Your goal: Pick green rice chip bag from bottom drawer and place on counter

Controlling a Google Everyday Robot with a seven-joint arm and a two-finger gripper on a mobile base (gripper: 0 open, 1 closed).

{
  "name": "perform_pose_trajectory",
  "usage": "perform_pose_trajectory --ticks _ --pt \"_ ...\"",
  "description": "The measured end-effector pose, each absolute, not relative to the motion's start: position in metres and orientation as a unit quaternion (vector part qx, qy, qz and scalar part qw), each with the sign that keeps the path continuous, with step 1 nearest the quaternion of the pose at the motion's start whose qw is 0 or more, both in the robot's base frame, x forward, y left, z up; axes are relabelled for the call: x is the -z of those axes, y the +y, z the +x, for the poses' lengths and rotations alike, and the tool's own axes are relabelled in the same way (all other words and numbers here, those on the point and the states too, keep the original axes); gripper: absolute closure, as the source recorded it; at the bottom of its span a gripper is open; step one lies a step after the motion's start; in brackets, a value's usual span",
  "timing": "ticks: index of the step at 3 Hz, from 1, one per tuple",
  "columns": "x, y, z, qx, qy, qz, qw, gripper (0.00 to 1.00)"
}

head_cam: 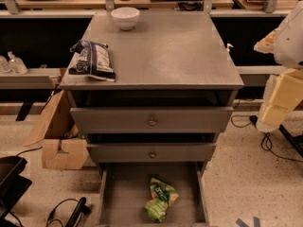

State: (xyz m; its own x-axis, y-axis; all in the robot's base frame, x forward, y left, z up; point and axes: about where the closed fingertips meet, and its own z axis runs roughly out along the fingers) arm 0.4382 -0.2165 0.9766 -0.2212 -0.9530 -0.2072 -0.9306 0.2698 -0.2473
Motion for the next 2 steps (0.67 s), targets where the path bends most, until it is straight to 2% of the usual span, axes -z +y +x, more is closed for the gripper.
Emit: perform_pose_trajectory --ticks 2 --pt "-0.945 -0.207 0.447 0.011 0.783 -0.598 0.173 0.00"
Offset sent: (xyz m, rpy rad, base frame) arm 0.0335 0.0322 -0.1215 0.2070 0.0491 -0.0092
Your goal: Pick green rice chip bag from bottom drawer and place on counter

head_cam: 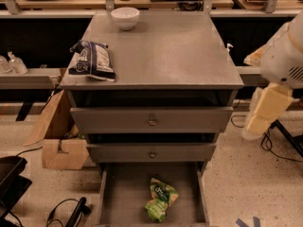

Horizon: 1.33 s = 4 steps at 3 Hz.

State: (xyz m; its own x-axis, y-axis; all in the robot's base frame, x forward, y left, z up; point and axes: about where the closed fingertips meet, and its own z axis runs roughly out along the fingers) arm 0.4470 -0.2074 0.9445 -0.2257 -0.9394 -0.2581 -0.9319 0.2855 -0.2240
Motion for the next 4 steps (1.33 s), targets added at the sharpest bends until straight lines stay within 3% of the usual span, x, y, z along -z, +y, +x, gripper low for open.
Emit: perform_pose_trajectory --ticks 2,3,4 --pt "-0.788 -0.174 0.438 -0.100 0.774 -0.590 0.208 0.00" --pt "-0.716 -0.158 0.427 -0.118 0.768 -0.579 0.247 0.00" --pt "-0.723 -0.160 0.438 -0.103 0.769 -0.574 0.261 0.00"
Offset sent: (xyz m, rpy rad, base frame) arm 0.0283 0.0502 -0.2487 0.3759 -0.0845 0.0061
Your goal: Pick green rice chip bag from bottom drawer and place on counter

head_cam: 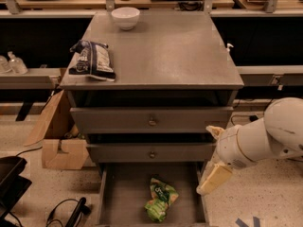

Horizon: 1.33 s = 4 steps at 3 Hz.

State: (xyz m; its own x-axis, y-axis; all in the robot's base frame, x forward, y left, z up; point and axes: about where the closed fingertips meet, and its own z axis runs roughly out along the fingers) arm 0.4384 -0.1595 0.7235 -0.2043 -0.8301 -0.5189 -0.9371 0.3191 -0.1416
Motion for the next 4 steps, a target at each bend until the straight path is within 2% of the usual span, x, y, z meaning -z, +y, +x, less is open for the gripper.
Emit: perform_pose_trajectory --ticks 1,2,3,4 --pt "-0.689 -0.141 0.429 -0.128 0.761 -0.578 0.264 0.00" --pt "-0.610 -0.110 0.419 -0.165 0.754 -0.575 0.272 0.00" --pt "-0.539 -0.085 0.430 -0.190 0.747 -0.565 0.295 0.00" --pt "-0.460 -0.066 0.447 -0.202 0.758 -0.551 0.286 0.00"
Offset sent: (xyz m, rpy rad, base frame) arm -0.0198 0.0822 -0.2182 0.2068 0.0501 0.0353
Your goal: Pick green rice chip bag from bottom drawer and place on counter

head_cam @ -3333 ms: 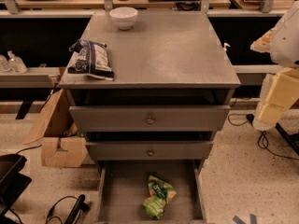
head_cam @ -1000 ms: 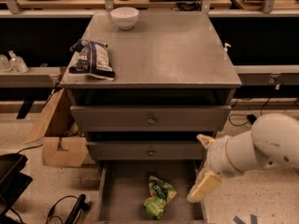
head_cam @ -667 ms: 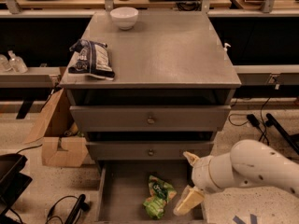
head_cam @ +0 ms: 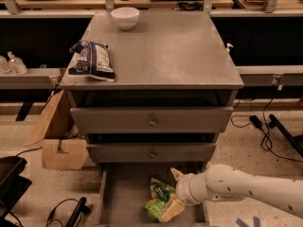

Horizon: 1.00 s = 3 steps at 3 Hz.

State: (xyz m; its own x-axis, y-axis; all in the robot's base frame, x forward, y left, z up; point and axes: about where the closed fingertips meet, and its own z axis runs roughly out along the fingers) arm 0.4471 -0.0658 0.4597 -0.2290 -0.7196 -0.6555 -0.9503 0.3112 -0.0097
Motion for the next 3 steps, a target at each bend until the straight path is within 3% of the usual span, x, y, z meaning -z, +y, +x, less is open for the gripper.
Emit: perform_pose_trajectory --ticks 1,3 --pt "-0.460 -0.066 0.447 -0.202 0.758 -0.551 0.286 0.00" --pt "-0.344 -0.061 0.474 -0.183 0.805 -0.514 0.231 0.00"
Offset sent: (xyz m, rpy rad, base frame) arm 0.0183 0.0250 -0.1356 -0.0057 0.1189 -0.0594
